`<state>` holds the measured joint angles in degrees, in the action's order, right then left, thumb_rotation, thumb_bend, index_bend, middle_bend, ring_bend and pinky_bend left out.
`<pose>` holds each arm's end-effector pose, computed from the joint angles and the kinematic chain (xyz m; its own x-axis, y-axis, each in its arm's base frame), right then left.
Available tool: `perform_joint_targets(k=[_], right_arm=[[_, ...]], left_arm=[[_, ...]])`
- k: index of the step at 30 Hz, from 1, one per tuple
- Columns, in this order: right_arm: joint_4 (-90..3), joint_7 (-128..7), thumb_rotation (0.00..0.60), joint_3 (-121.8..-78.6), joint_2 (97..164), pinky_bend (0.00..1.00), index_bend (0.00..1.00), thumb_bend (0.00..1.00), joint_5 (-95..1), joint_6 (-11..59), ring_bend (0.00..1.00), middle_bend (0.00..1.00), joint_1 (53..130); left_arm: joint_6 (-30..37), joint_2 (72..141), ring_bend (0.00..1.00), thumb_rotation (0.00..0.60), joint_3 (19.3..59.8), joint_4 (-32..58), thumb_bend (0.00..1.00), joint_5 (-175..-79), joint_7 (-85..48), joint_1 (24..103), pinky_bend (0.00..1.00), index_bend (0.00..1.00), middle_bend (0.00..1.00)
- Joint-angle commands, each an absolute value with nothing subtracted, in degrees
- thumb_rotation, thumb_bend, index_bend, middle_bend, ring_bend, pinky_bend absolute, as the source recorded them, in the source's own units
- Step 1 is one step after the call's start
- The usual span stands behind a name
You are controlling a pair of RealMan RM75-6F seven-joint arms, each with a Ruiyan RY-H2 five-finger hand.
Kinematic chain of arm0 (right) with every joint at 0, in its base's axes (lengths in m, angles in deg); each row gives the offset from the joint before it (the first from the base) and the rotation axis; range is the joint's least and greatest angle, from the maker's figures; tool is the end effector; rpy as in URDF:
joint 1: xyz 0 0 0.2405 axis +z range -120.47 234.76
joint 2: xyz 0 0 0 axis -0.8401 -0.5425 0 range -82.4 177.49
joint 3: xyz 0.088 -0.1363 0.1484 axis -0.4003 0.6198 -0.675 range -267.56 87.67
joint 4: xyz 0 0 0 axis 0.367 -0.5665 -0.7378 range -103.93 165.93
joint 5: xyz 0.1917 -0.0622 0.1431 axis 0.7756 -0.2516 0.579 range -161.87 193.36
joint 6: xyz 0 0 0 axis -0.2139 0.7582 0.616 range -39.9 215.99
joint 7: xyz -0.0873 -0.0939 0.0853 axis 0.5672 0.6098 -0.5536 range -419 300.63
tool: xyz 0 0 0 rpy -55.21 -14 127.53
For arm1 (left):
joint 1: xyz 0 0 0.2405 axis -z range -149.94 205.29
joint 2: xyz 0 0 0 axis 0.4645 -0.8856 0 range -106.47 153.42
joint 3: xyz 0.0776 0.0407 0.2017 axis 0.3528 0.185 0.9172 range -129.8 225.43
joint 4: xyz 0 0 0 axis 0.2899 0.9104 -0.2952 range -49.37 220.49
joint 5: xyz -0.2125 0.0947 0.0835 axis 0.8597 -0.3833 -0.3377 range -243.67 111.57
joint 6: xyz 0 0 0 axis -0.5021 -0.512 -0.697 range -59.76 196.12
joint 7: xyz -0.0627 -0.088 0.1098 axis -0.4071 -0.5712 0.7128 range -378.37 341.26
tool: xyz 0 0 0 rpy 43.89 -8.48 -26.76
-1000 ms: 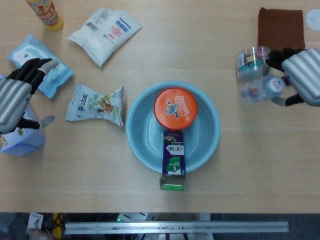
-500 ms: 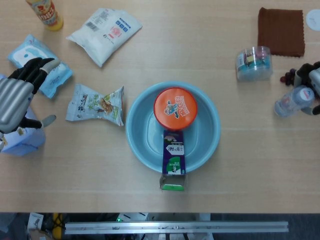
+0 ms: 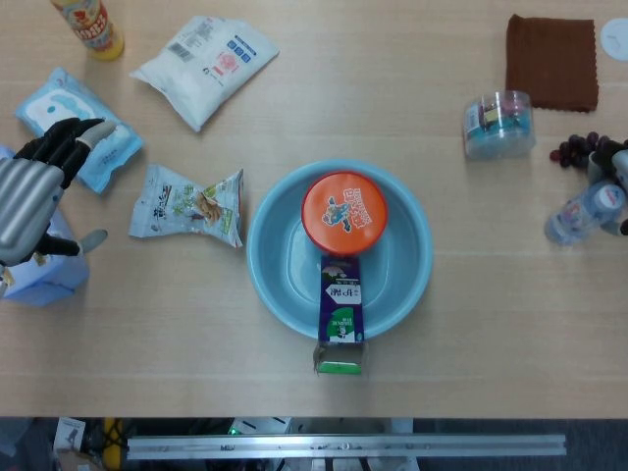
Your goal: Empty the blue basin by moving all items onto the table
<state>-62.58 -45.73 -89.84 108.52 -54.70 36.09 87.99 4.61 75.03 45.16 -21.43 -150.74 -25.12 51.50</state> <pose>-0.2646 -0.2903 0.0555 0.6267 -0.3758 0.6826 -0.7775 -0.2427 0.5802 -0.2092 0.2578 0.0933 0.3349 0.2806 0.8995 0.9263 -0.2727 -0.2599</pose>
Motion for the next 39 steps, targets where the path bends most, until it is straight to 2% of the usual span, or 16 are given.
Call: perform_joint_targets(k=[1,7,15,33,35,39], right_arm=[[-62.67,-45.62,0.600,-89.80,108.18,0.56,0.55,0.22,-54.58,36.51,0.39,0.40,88.00],[-63.40,-45.29,0.600,-89.86,106.54,0.56,0.35,0.22,-53.62,38.30,0.34,0.35,88.49],[-65.02,-45.37,0.600,-90.23,104.61,0.53,0.24,0.22,-53.72,38.72,0.31,0.31,88.69],[-75.07,-55.02,0.600,-93.02,97.63,0.53,0.23,0.21,-65.13,36.37,0.31,0.31,89.75],[-76.01,-54.81,0.600,-93.61,97.95,0.53,0.23,0.17,-65.74,37.21,0.31,0.31,90.85],[-77.37,-52.91,0.600,-94.90,100.82,0.52,0.23,0.04,-65.60,40.92,0.31,0.31,94.39]], left_arm=[[4.55,75.01,0.06,0.600,45.15,-21.45,0.19,-150.73,-25.14,51.48,0.20,0.00,0.09],[4.77,75.12,0.06,0.600,45.17,-21.48,0.19,-150.69,-24.93,51.60,0.20,0.00,0.09],[4.73,75.20,0.06,0.600,45.10,-21.58,0.19,-150.61,-24.76,51.66,0.20,0.00,0.09],[4.31,74.71,0.06,0.600,44.90,-21.68,0.19,-150.40,-25.27,51.51,0.20,0.00,0.09],[4.19,74.64,0.06,0.600,44.89,-21.78,0.19,-150.41,-25.36,51.44,0.20,0.00,0.09],[4.15,74.53,0.06,0.600,44.95,-21.91,0.19,-150.43,-25.36,51.36,0.20,0.00,0.09]])
